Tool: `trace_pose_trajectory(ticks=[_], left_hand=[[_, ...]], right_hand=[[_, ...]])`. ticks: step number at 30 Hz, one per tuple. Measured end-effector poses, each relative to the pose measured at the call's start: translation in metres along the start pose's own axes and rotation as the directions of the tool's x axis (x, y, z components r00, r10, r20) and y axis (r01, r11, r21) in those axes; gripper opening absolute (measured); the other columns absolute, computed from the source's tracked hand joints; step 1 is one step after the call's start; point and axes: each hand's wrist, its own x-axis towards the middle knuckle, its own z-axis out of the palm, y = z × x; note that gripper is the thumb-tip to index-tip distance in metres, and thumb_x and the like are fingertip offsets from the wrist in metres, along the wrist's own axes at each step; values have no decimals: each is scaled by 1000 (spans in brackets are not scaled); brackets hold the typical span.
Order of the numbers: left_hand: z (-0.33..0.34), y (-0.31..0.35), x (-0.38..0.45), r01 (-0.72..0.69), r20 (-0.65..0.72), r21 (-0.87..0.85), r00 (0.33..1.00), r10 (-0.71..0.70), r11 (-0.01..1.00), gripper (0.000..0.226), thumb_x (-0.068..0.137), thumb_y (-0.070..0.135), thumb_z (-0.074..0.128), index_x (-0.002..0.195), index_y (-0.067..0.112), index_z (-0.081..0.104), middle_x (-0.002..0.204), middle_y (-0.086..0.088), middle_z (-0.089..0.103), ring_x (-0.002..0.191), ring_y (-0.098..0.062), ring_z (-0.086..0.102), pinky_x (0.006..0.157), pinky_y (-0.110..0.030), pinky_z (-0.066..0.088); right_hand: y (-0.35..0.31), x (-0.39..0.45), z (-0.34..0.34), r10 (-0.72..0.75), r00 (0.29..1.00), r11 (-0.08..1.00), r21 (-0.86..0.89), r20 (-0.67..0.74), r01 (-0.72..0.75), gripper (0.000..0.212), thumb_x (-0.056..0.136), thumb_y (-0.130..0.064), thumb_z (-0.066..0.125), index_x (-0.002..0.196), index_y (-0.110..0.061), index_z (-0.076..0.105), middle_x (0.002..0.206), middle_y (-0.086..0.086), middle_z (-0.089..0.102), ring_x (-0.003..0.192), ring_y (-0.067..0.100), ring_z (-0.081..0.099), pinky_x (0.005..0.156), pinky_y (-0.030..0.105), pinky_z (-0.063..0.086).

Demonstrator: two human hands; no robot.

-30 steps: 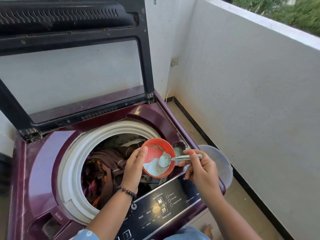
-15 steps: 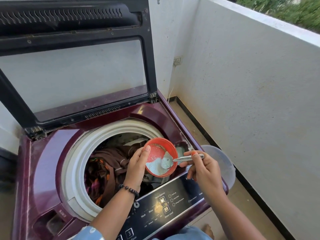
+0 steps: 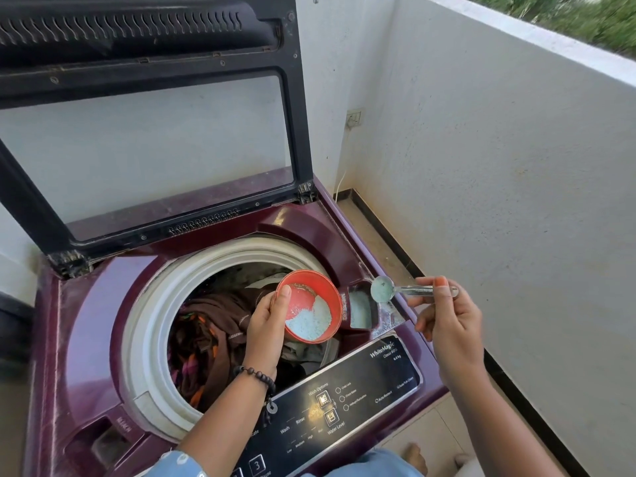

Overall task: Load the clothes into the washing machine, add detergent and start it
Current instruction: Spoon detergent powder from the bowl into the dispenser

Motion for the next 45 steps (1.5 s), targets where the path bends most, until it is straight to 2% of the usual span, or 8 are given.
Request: trace_pose_trajectory(ticks=[6, 9, 17, 20, 25, 29, 34, 45], left_hand=[[0, 1, 0, 6, -13, 11, 1000, -6, 1000, 50, 76, 66, 51, 102, 27, 68, 110, 3, 69, 105, -11, 62, 78, -20, 44], [0, 1, 0, 10, -16, 11, 1000, -9, 1000, 51, 77, 65, 51, 105, 26, 67, 110, 3, 68, 105, -10, 62, 76, -19, 44], [0, 1, 1, 18, -21, 24, 1000, -18, 1000, 41, 86, 59, 51, 105, 26, 66, 112, 3, 67, 104, -8, 60, 75, -17, 42], [0, 0, 0, 0, -14, 25, 1000, 0, 1000, 48, 79, 65, 50, 102, 27, 67, 111, 1, 68, 106, -12, 61, 78, -20, 43], [0, 1, 1, 3, -14, 55, 1000, -2, 998, 28, 90, 57, 48, 96, 35, 64, 108, 9, 66, 101, -2, 58, 75, -16, 41], [0, 1, 0, 0, -9, 73, 1000, 1, 997, 24, 95, 52, 47, 94, 34, 63, 108, 7, 65, 98, -1, 58, 73, -15, 40], [0, 0, 1, 6, -13, 55, 1000, -5, 998, 41, 86, 62, 49, 105, 30, 65, 112, 6, 66, 106, -7, 59, 76, -17, 42], [-1, -4, 4, 3, -5, 42, 1000, -2, 999, 45, 80, 66, 49, 98, 29, 68, 109, 3, 69, 105, -11, 61, 79, -22, 44]], right_hand=[[5, -1, 2, -61, 998, 988, -145, 9, 62, 32, 91, -41, 43, 91, -19, 67, 70, 6, 69, 50, 20, 55, 43, 23, 45], [3, -2, 4, -89, 996, 981, -171, 25, 92, 27, 90, -40, 44, 92, -25, 66, 76, 3, 70, 50, 13, 57, 42, 18, 43], [1, 0, 6, -116, 993, 974, -194, 34, 120, 28, 91, -39, 43, 92, -23, 66, 78, 1, 70, 53, 6, 59, 43, 15, 43], [2, 1, 3, -135, 991, 964, -227, 22, 136, 33, 92, -42, 42, 87, -20, 66, 69, 1, 67, 54, 13, 60, 45, 24, 48], [0, 0, 6, -155, 988, 961, -230, 24, 156, 27, 91, -39, 42, 91, -25, 65, 75, 1, 70, 54, 7, 61, 44, 16, 45], [1, 0, 5, -158, 987, 957, -243, 30, 161, 29, 93, -41, 41, 90, -25, 65, 74, 2, 69, 56, 11, 60, 46, 22, 48], [2, 0, 6, -161, 987, 957, -240, 27, 163, 29, 92, -40, 42, 91, -23, 66, 77, 1, 70, 56, 9, 61, 46, 16, 45], [4, 1, 6, -184, 982, 947, -260, 32, 186, 26, 93, -40, 41, 92, -28, 64, 80, 2, 70, 60, 8, 62, 50, 12, 45]])
